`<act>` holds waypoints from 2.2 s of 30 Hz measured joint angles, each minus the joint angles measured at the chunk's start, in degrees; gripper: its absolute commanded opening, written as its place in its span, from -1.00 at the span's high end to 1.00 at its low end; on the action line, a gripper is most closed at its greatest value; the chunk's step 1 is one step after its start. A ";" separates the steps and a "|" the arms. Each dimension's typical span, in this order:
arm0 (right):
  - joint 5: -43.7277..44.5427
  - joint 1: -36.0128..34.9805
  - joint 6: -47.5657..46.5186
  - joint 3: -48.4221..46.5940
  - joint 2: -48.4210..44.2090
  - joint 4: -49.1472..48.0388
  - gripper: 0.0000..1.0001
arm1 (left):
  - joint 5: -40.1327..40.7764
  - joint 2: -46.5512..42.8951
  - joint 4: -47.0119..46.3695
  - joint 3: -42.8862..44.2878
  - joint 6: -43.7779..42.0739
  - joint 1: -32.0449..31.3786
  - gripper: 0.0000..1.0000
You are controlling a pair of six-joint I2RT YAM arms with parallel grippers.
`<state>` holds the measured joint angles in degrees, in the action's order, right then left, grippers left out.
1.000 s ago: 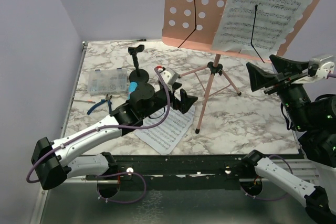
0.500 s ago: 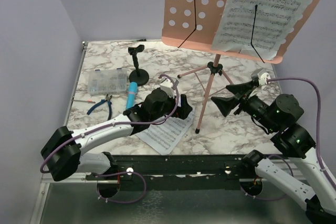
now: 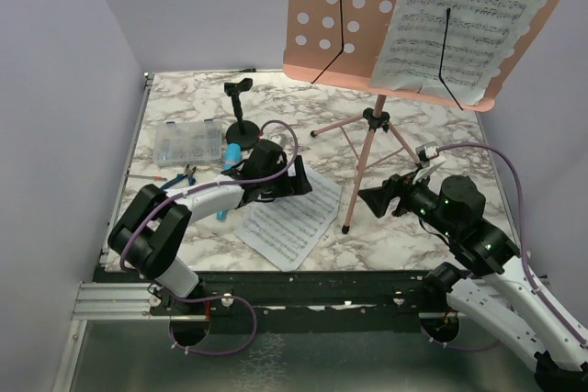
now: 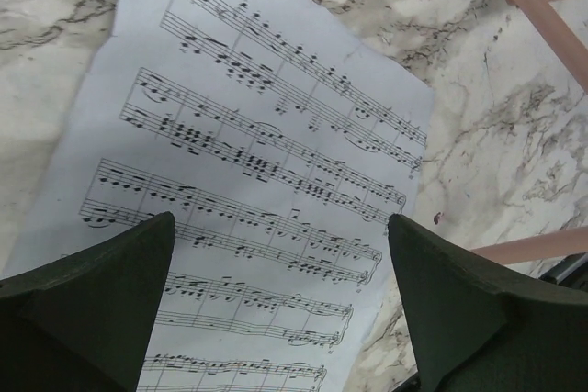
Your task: Set up the instrument practice props
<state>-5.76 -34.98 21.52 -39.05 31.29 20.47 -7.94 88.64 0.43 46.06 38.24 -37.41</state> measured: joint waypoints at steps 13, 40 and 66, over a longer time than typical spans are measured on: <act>8.85 0.00 7.19 4.63 3.61 0.09 -0.71 | -1.64 -1.20 4.46 0.09 -0.22 12.31 -0.98; 8.22 0.00 0.26 0.33 13.14 -4.85 -0.71 | -10.93 3.91 9.18 3.17 -4.07 15.43 -0.92; 7.34 0.00 -1.07 -1.90 15.89 -6.86 -0.71 | -17.16 -0.63 7.32 -3.43 0.96 10.64 -0.60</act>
<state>1.58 -34.98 20.45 -40.95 47.18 13.61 -25.10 88.01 7.75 42.63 39.20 -26.76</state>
